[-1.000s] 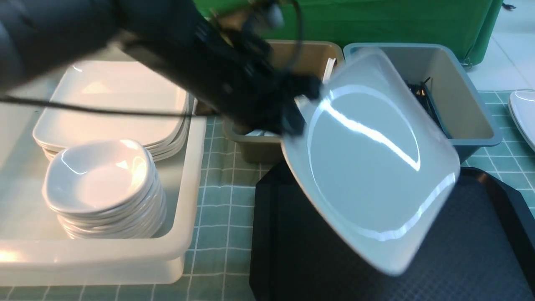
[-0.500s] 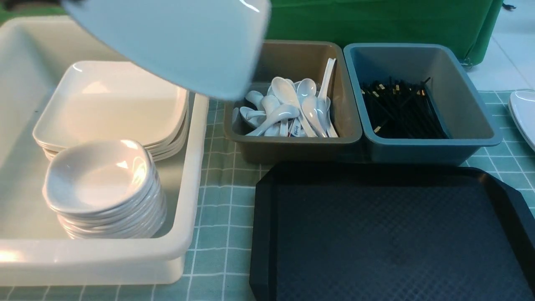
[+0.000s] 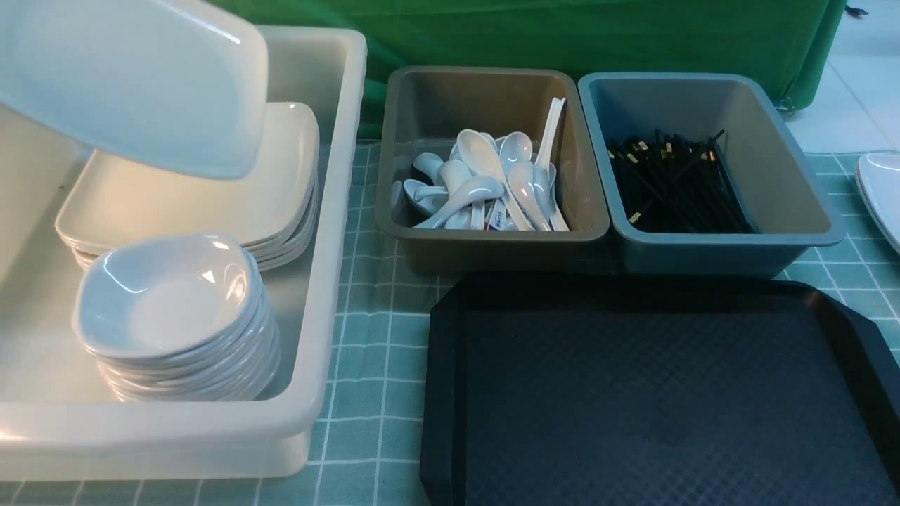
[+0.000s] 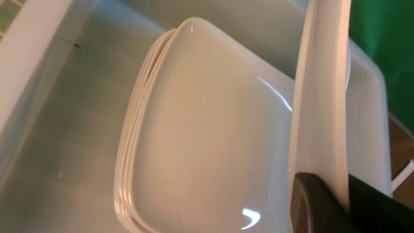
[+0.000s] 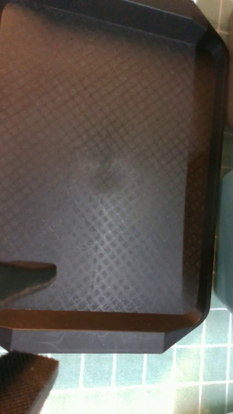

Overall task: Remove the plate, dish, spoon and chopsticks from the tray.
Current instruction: Use the left arm to put the plate into the large storage box on the left

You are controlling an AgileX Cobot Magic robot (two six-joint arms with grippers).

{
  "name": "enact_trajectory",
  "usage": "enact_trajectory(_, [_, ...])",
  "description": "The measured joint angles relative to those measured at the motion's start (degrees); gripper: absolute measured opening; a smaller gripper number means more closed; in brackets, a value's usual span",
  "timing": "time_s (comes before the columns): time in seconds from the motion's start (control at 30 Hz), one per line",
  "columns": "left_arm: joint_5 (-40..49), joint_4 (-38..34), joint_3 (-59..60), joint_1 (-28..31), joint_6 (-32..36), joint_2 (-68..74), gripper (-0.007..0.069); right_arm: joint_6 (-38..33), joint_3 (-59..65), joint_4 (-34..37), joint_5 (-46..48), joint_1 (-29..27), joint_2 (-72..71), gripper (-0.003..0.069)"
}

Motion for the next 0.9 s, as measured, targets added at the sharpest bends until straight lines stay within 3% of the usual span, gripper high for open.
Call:
enact_trajectory(0.4, [-3.4,0.3,0.0,-1.9,4.2,6.8,0.0026,0.2,0.0,0.0,0.0,0.0,0.0,0.0355])
enact_trajectory(0.6, [-4.3,0.4,0.0,-1.9,10.9,9.1,0.0043,0.4,0.0,0.1,0.0,0.0,0.0,0.0355])
enact_trajectory(0.9, [-6.0,3.7,0.0,-3.1,13.4,12.6,0.0304,2.1,0.0,0.2,0.0,0.0,0.0,0.0355])
